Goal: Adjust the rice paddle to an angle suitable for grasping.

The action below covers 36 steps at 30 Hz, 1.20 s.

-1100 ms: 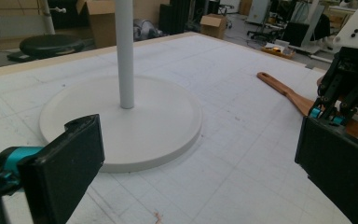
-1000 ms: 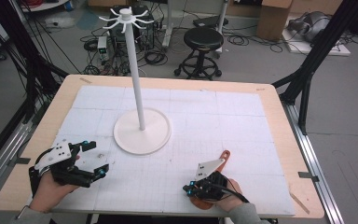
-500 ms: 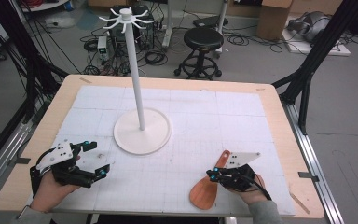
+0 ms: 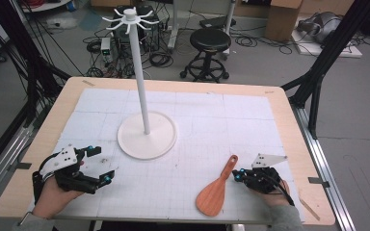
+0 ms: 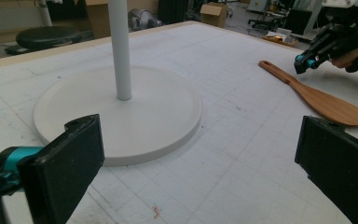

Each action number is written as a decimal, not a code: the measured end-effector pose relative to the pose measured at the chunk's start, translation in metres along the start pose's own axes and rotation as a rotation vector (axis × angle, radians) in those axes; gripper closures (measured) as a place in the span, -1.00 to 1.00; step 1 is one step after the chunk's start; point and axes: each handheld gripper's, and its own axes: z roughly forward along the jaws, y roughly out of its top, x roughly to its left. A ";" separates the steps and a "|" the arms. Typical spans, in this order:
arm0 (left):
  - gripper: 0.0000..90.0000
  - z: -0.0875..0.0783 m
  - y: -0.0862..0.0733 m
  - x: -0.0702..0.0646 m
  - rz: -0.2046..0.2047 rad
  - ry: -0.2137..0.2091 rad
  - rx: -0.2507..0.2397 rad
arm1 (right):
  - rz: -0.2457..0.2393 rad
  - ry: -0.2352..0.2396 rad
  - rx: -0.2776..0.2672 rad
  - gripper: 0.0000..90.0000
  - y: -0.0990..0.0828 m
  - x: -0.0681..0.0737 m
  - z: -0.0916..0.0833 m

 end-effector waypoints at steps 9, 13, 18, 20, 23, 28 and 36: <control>-0.96 -0.002 0.001 0.001 -0.001 0.007 -0.011 | -0.034 -0.013 0.053 1.00 0.009 0.003 0.015; -0.96 -0.001 0.000 0.001 0.002 0.006 0.000 | -0.042 -0.017 0.055 1.00 0.010 0.003 0.018; -0.96 -0.001 0.000 0.000 0.002 0.006 0.004 | -0.043 -0.015 0.056 1.00 0.012 0.005 0.020; -0.96 0.000 -0.001 0.001 0.004 0.007 0.007 | -0.052 -0.014 0.056 1.00 0.014 0.005 0.022; -0.96 0.000 -0.001 0.000 0.006 0.007 0.011 | -0.059 -0.003 0.061 1.00 0.018 0.009 0.027; -0.96 0.000 -0.001 0.000 0.004 0.009 0.012 | -0.074 0.005 0.071 1.00 0.025 0.015 0.035; -0.96 0.000 -0.004 0.000 0.006 0.013 0.024 | -0.093 0.027 0.078 1.00 0.034 0.022 0.047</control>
